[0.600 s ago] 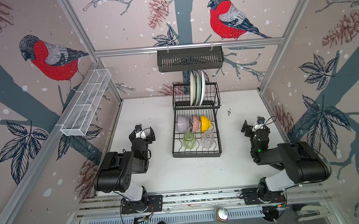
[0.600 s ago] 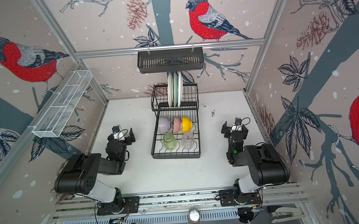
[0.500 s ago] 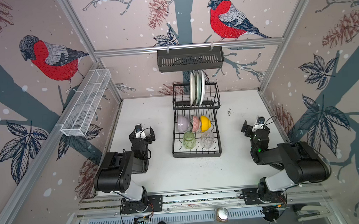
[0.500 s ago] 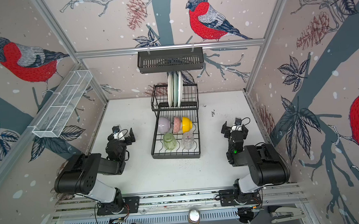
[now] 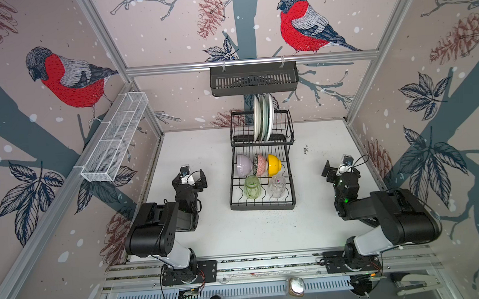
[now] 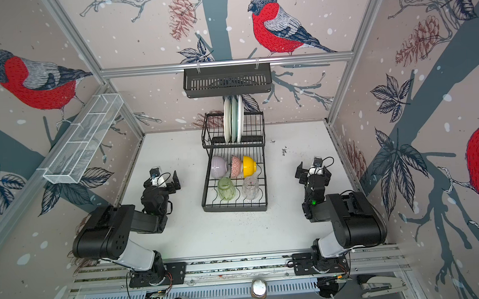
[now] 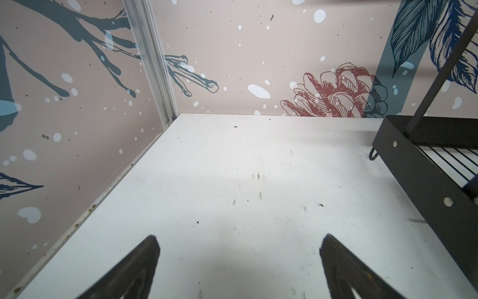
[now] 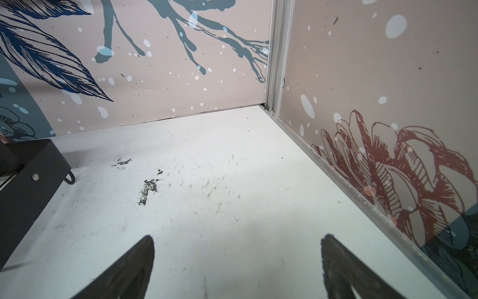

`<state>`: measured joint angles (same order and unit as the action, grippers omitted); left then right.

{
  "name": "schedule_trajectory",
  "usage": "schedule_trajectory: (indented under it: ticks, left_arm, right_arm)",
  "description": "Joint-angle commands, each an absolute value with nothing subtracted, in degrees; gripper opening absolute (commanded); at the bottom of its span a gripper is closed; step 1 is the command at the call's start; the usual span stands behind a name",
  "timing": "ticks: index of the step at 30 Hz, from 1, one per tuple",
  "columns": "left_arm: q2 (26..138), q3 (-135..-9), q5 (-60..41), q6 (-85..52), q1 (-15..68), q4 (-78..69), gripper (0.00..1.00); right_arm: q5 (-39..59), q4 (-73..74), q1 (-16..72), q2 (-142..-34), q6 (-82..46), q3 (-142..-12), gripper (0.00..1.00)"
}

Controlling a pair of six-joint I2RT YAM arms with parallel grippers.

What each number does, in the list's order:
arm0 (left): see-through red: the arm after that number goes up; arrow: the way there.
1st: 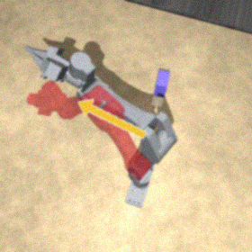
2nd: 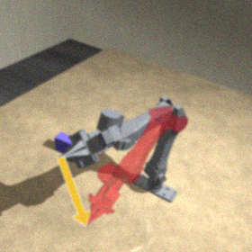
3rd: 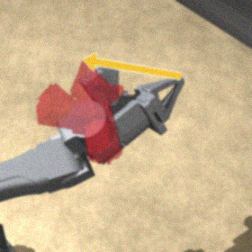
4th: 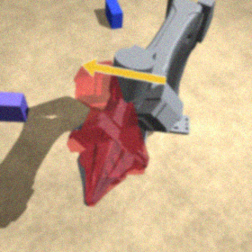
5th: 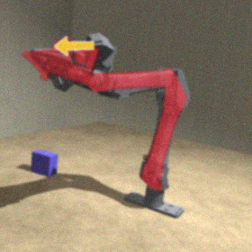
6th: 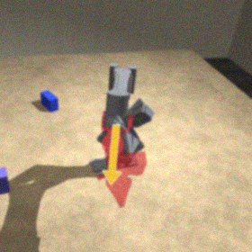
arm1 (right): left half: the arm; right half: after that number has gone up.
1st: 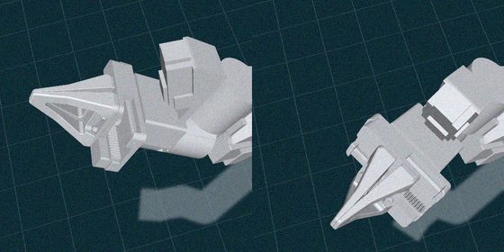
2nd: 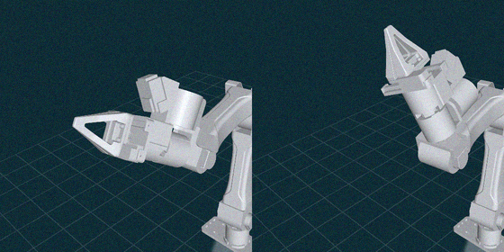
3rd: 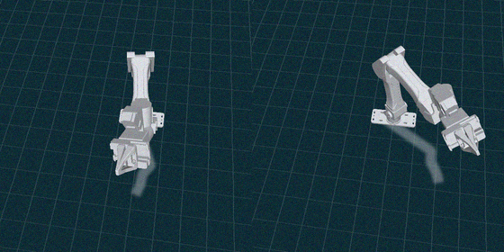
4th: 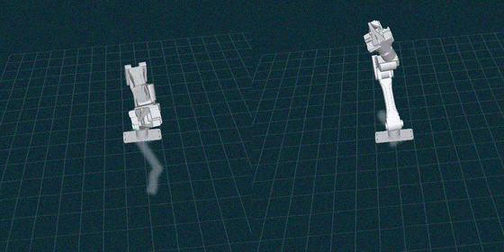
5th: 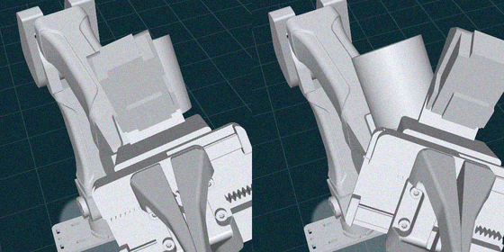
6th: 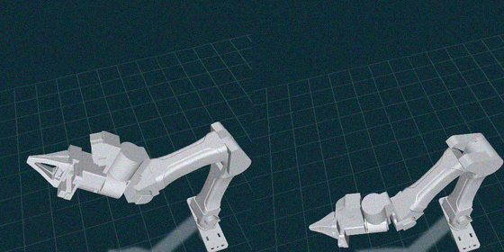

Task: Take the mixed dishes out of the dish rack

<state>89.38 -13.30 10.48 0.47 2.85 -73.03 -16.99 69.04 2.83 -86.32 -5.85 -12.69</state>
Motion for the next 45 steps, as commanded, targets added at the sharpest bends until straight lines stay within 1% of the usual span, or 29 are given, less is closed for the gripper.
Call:
schedule_trajectory:
  ticks: [1, 8, 11, 20, 24, 25, 27, 30, 31, 33, 35, 36, 37, 39, 43, 45]
  left_arm:
    - [89.4, -13.4, 10.0, 0.4, 2.7, -75.0, 0.97]
    - [89.3, -13.4, 10.0, 0.4, 2.8, -75.0, 0.97]
    - [89.3, -13.4, 10.0, 0.4, 2.7, -75.0, 0.97]
    - [89.3, -13.2, 10.0, 0.4, 2.8, -75.3, 0.97]
    - [87.4, -12.4, 13.2, -0.2, 3.1, -75.5, 0.97]
    - [86.1, -12.5, 14.2, -0.5, 3.2, -74.2, 0.97]
    - [83.2, -13.1, 16.4, -0.9, 3.5, -70.1, 0.97]
    - [78.8, -13.5, 18.7, 0.0, 4.7, -66.3, 0.97]
    - [77.3, -13.2, 20.5, 0.5, 5.5, -66.1, 0.97]
    - [73.6, -13.0, 28.0, 0.2, 7.7, -64.6, 0.97]
    - [68.9, -13.5, 30.2, -1.8, 8.0, -59.6, 0.97]
    - [66.3, -14.5, 31.0, -3.3, 8.0, -55.5, 0.97]
    - [64.1, -15.3, 31.1, -4.4, 8.1, -51.8, 0.97]
    - [59.5, -16.3, 31.3, -6.4, 8.6, -45.9, 0.97]
    - [51.7, -16.3, 36.4, -11.3, 11.1, -38.7, 0.97]
    - [48.3, -16.5, 36.1, -15.3, 11.7, -34.0, 0.97]
  right_arm:
    - [-16.7, 69.7, 2.8, -86.2, -5.9, -13.1, 1.0]
    - [-18.2, 70.4, 3.5, -86.3, -5.5, -12.8, 1.0]
    - [-16.5, 69.8, 2.6, -86.2, -6.0, -13.0, 1.0]
    - [-16.7, 69.9, 2.7, -86.1, -5.8, -12.9, 1.0]
    - [-18.4, 70.8, 3.2, -85.8, -5.6, -12.8, 1.0]
    - [-20.3, 69.8, 3.5, -84.7, -6.0, -13.0, 1.0]
    - [-21.0, 63.7, 4.0, -81.5, -6.0, -14.4, 1.0]
    - [-27.7, 61.2, 5.4, -79.6, -6.8, -15.2, 0.99]
    - [-28.9, 60.2, 5.7, -78.8, -7.0, -15.5, 1.0]
    - [-33.1, 57.9, 7.2, -76.8, -6.8, -16.3, 0.99]
    - [-36.3, 53.6, 8.5, -74.3, -7.7, -17.7, 1.0]
    - [-36.6, 48.6, 8.6, -72.3, -11.2, -19.3, 1.0]
    - [-34.8, 44.4, 8.3, -69.9, -13.7, -20.4, 0.99]
    - [-32.8, 37.3, 8.7, -65.7, -16.7, -22.5, 0.99]
    - [-30.6, 30.1, 10.6, -58.3, -19.6, -22.3, 0.99]
    - [-29.2, 26.8, 11.1, -55.2, -21.4, -22.1, 1.0]
